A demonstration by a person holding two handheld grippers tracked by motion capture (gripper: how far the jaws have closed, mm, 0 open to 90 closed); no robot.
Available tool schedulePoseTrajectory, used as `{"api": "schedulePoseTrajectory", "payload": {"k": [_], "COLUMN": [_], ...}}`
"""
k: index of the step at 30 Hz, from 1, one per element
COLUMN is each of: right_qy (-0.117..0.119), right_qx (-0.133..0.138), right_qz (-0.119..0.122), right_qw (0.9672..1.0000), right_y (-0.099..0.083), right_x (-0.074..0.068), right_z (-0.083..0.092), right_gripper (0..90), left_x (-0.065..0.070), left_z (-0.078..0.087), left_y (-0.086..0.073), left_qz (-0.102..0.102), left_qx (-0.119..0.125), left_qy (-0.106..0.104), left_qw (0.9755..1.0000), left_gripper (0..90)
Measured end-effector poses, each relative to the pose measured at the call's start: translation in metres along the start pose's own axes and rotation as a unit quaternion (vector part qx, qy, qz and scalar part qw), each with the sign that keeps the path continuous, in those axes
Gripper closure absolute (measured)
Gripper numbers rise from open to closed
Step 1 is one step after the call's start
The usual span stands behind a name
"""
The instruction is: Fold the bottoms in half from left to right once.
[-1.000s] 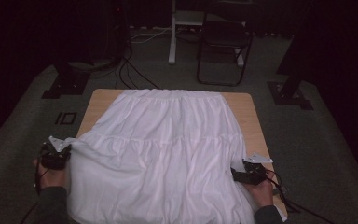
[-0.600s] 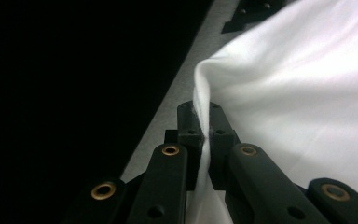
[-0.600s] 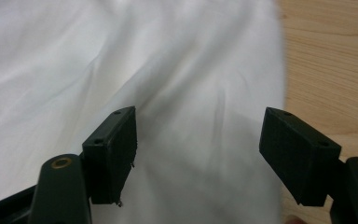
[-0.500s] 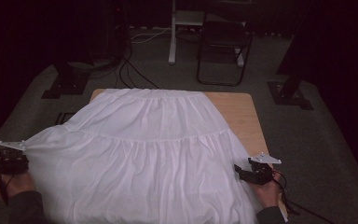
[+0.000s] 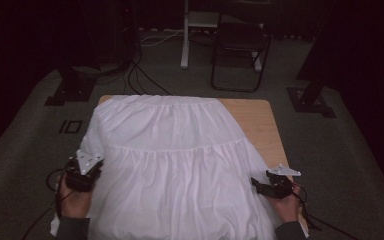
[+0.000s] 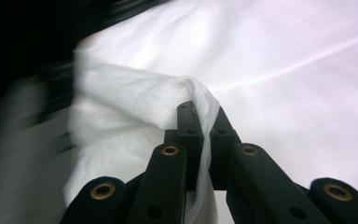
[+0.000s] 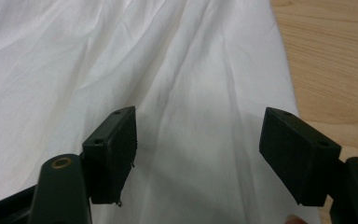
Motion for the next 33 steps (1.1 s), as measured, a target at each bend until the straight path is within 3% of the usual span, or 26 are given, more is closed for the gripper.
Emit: {"api": "schedulePoseTrajectory", "payload": {"k": [1, 2, 3, 4, 5, 6, 7, 8, 9, 10, 11, 12, 13, 14, 15, 16, 17, 18, 19, 24, 27, 30, 32, 33], "right_qy": [0.0, 0.001, 0.0, -0.001, -0.002, -0.002, -0.002, -0.003, -0.003, -0.006, -0.006, -0.005, -0.005, -0.007, -0.007, -0.01, -0.01, -0.012, -0.01, 0.012, 0.042, 0.066, 0.083, 0.089], "right_qx": [0.0, 0.0, -0.002, -0.003, -0.005, -0.006, -0.007, -0.01, -0.01, -0.011, -0.01, -0.009, -0.009, -0.006, -0.006, -0.006, -0.006, -0.004, 0.0, 0.014, 0.021, 0.025, 0.026, 0.026], "right_qz": [0.0, 0.0, 0.001, 0.002, 0.005, 0.006, 0.007, 0.008, 0.008, 0.011, 0.011, 0.01, 0.01, 0.005, 0.005, 0.006, 0.006, 0.009, 0.021, 0.052, 0.063, 0.085, 0.091, 0.091], "right_qw": [1.0, 1.0, 1.0, 1.0, 1.0, 1.0, 0.9999, 0.9999, 0.9999, 0.9999, 0.9999, 0.9999, 0.9999, 0.9999, 0.9999, 0.9999, 0.9999, 0.9999, 0.9997, 0.9985, 0.9969, 0.9939, 0.9921, 0.9915], "right_y": [0.0, 0.0, 0.0, -0.001, -0.001, -0.001, -0.002, -0.002, -0.002, -0.002, -0.003, -0.002, -0.002, -0.001, -0.001, 0.0, 0.0, 0.002, 0.008, 0.028, 0.039, 0.049, 0.056, 0.06], "right_x": [0.0, 0.0, -0.001, -0.001, -0.001, -0.002, -0.002, -0.003, -0.003, -0.004, -0.004, -0.004, -0.004, -0.004, -0.004, -0.006, -0.006, -0.009, -0.018, -0.056, -0.081, -0.106, -0.12, -0.126], "right_z": [0.0, 0.0, 0.0, -0.001, -0.002, -0.002, -0.003, -0.003, -0.003, -0.003, -0.002, -0.001, -0.001, 0.0, 0.0, 0.002, 0.002, 0.004, 0.008, 0.018, 0.02, 0.019, 0.017, 0.015], "right_gripper": [27.0, 27.0, 27.0, 27.0, 27.0, 27.0, 27.0, 27.0, 27.0, 27.0, 27.0, 27.0, 27.0, 28.3, 28.3, 29.8, 29.8, 29.8, 29.9, 40.4, 43.7, 45.1, 45.1, 44.4], "left_x": [0.0, 0.032, 0.045, 0.045, 0.067, 0.081, 0.1, 0.137, 0.137, 0.168, 0.168, 0.194, 0.194, 0.207, 0.207, 0.211, 0.211, 0.21, 0.208, 0.171, 0.143, 0.115, 0.096, 0.087], "left_z": [0.0, 0.006, 0.006, 0.006, 0.004, 0.001, -0.007, -0.033, -0.033, -0.064, -0.064, -0.097, -0.097, -0.116, -0.116, -0.12, -0.12, -0.116, -0.11, -0.069, -0.052, -0.043, -0.042, -0.044], "left_y": [0.0, 0.03, 0.04, 0.04, 0.054, 0.06, 0.066, 0.07, 0.07, 0.064, 0.064, 0.052, 0.052, 0.042, 0.042, 0.039, 0.039, 0.039, 0.04, 0.047, 0.04, 0.023, 0.008, 0.0], "left_qz": [0.0, 0.022, 0.022, 0.022, -0.004, -0.019, -0.032, -0.051, -0.051, -0.07, -0.07, -0.072, -0.072, -0.073, -0.073, -0.073, -0.073, -0.082, -0.082, -0.077, -0.064, -0.065, -0.069, -0.068], "left_qx": [0.0, 0.058, 0.073, 0.073, 0.092, 0.098, 0.1, 0.072, 0.072, 0.041, 0.041, -0.001, -0.001, -0.029, -0.029, -0.035, -0.035, -0.029, -0.018, 0.032, 0.042, 0.025, 0.009, -0.005], "left_qy": [0.0, -0.117, -0.154, -0.154, -0.196, -0.222, -0.255, -0.293, -0.293, -0.304, -0.304, -0.317, -0.317, -0.326, -0.326, -0.325, -0.325, -0.318, -0.317, -0.293, -0.268, -0.209, -0.154, -0.13], "left_qw": [1.0, 0.9913, 0.9851, 0.9851, 0.9763, 0.97, 0.9613, 0.9521, 0.9521, 0.9491, 0.9491, 0.9456, 0.9456, 0.942, 0.942, 0.9421, 0.9421, 0.944, 0.9447, 0.9524, 0.9603, 0.9755, 0.9857, 0.9892], "left_gripper": [87.6, 87.6, 87.6, 87.6, 87.4, 87.3, 87.3, 87.2, 87.2, 87.1, 87.1, 86.9, 85.6, 80.1, 71.8, 71.8, 64.3, 64.3, 55.6, 47.1, 46.7, 46.5, 46.4, 46.4]}}
Point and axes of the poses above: each handheld gripper's, and its own axes: z roughly backward along the jaws, y roughly out of its top, x roughly to its right, the point moved 3 cm from there along -z, roughly forward along the jaws, and after that the axes turned 4 degrees about -z, right-handed, at the moved point
